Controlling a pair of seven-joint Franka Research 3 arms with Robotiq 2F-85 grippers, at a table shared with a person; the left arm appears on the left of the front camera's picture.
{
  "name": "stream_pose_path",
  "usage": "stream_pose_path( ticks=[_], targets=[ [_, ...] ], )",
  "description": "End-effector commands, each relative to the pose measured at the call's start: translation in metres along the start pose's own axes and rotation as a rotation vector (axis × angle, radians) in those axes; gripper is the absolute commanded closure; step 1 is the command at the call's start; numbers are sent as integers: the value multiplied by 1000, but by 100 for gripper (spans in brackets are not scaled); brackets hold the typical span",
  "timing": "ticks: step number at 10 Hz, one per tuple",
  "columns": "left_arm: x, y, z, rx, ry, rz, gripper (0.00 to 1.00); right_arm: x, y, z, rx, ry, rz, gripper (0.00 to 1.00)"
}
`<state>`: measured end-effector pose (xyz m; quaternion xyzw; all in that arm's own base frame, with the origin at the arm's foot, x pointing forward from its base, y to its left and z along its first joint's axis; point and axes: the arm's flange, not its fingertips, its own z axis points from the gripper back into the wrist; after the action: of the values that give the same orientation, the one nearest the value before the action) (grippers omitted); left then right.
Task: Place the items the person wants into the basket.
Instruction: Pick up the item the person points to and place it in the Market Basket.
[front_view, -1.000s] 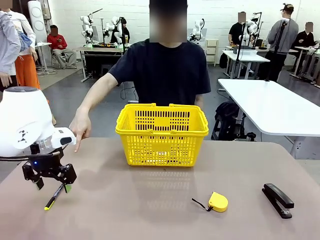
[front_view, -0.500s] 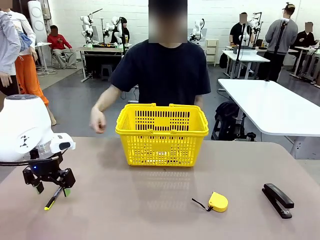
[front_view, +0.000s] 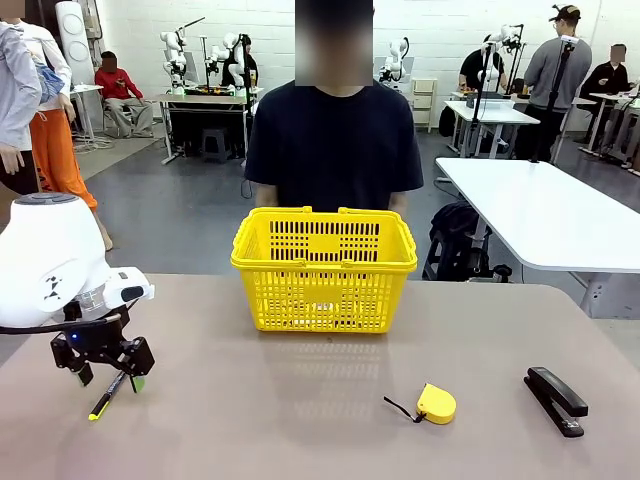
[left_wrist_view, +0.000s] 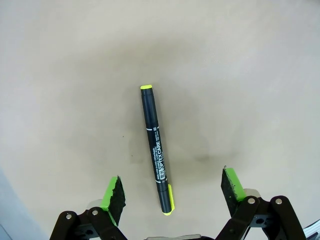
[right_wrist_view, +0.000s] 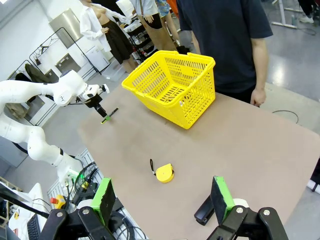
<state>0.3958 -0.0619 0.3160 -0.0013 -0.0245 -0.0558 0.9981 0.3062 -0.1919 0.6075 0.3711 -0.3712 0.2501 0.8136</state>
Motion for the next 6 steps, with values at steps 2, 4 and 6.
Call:
stream_pose_path(
  ticks=[2, 4, 6],
  targets=[
    [-6, 3, -9, -15, -16, -4, 0, 2, 0, 0, 18, -31, 13, 0],
    [-5, 4, -10, -18, -20, -4, 5, 2, 0, 0, 18, -31, 13, 0],
    [-8, 4, -10, -17, -20, -3, 64, 2, 0, 0, 18, -31, 13, 0]
  ],
)
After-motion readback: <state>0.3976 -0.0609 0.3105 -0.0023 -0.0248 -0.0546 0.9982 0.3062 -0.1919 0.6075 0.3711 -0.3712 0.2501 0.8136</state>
